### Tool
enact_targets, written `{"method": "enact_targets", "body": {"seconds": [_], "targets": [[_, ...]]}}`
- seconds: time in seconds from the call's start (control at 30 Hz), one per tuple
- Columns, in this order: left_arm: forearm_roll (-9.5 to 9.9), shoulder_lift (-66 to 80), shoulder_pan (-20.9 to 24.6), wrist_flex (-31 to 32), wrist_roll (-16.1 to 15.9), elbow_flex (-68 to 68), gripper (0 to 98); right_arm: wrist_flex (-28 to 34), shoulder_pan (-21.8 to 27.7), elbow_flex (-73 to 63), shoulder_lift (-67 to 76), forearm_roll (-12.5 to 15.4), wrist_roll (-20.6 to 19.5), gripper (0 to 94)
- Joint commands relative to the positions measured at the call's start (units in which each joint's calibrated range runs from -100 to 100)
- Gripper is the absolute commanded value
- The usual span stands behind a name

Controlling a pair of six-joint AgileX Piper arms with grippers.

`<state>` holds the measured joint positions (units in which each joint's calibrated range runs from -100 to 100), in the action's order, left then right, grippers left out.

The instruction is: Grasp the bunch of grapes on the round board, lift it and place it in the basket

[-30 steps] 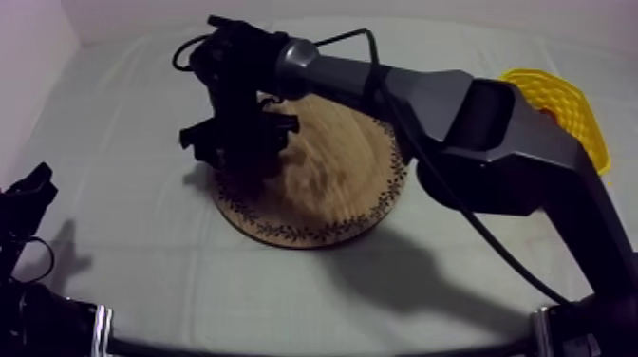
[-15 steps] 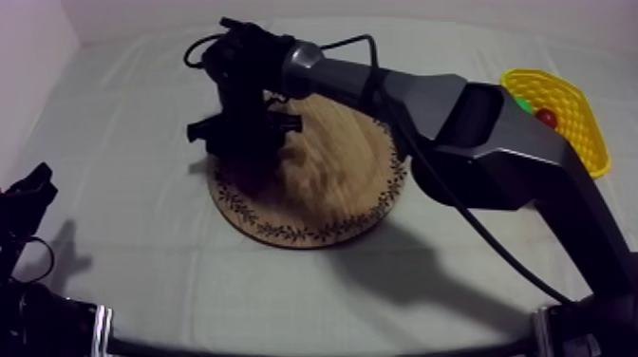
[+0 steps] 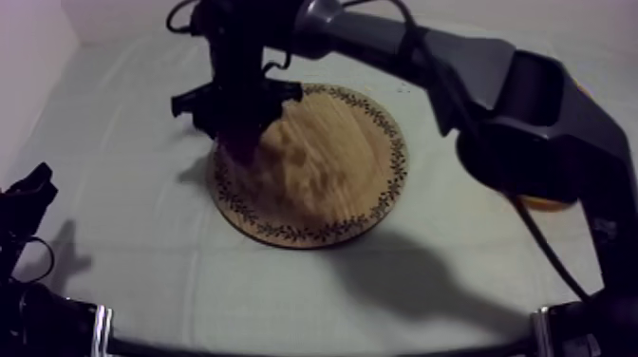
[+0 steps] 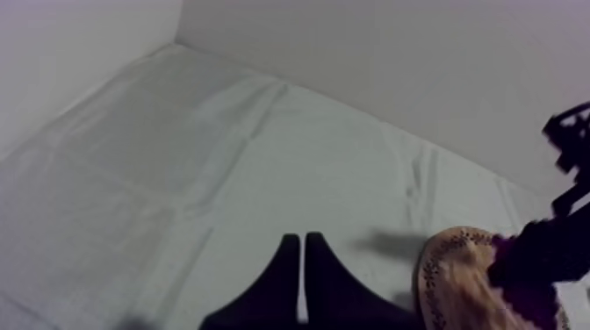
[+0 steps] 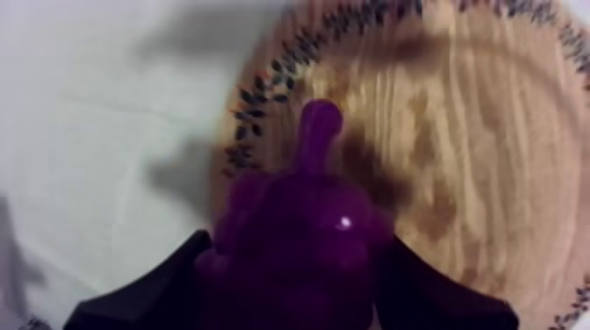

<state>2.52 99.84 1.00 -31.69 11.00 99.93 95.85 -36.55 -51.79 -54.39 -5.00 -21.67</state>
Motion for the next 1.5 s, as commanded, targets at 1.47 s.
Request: {"method": "enact_targets", "body": {"seconds": [1.47], "targets": [[-0.01, -0.02, -0.02, 0.0, 0.01, -0.04, 0.0, -9.41, 34.78, 66.7, 53.94, -6.09, 19.59, 41.6]]}}
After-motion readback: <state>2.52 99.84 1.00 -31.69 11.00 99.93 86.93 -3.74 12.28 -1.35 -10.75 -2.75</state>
